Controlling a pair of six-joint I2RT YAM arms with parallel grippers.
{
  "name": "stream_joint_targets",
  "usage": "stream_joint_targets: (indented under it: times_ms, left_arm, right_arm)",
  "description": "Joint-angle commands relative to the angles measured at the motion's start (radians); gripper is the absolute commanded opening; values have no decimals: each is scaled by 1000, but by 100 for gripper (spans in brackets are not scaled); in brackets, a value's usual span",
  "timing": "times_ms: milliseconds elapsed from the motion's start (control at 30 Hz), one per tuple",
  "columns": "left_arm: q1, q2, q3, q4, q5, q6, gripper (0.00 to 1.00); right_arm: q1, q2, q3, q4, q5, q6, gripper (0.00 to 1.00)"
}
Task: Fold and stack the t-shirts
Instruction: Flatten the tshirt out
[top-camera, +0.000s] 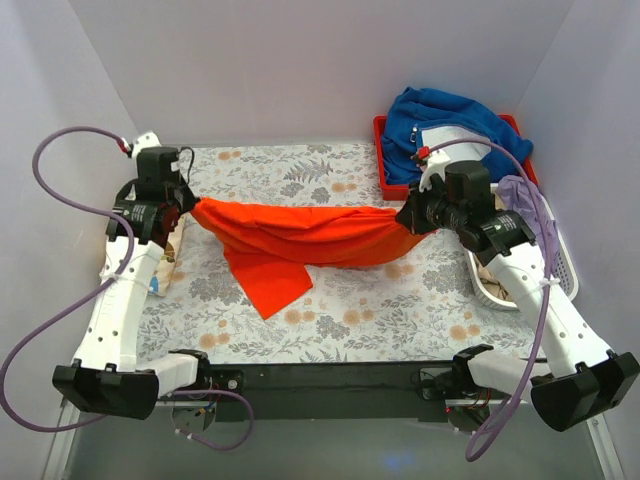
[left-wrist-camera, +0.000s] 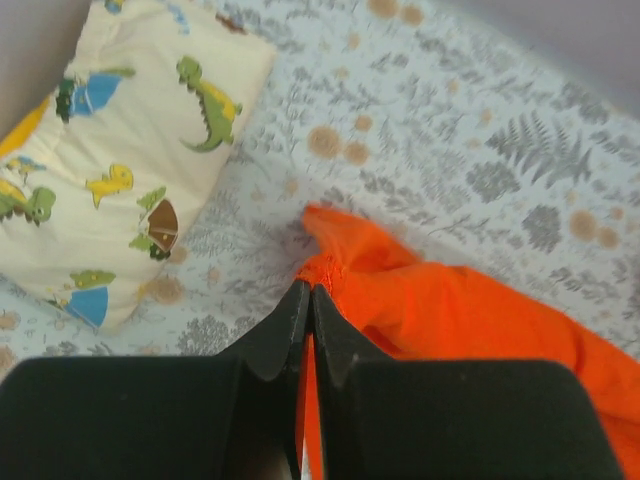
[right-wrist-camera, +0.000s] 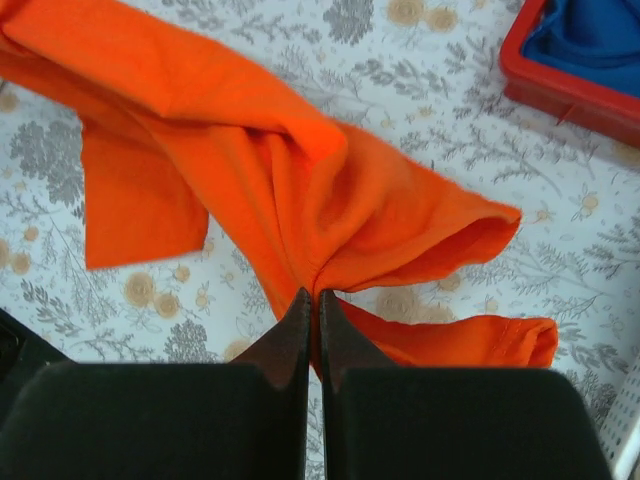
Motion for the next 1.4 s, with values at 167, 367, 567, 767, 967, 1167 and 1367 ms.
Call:
stream_joint_targets:
  times_ms: [167,367,567,767,967,1167,1367]
  left_arm:
    - [0,-109,-306,236,23,-31,6]
    - [1,17,-205,261,57,3,0]
    - [1,12,-113,269,52,25,0]
    - [1,96,-158,286,221,17,36]
    - [1,293,-168,385,307,6,39]
    - [1,497,-112,463,338,17,40]
    - [3,636,-67,531,347,68,41]
  right_arm:
    - [0,-39,-205,148,5,20,1]
    - [0,56,-165,183,-9,10,1]
    - [0,67,-90,185,-42,7,1]
    - [1,30,-151,131,-205,22,2]
    - [3,-96,-225,136,-69,37,53]
    - [3,-102,-198,139,33,27,62]
    - [3,-36,-196,153,37,16,63]
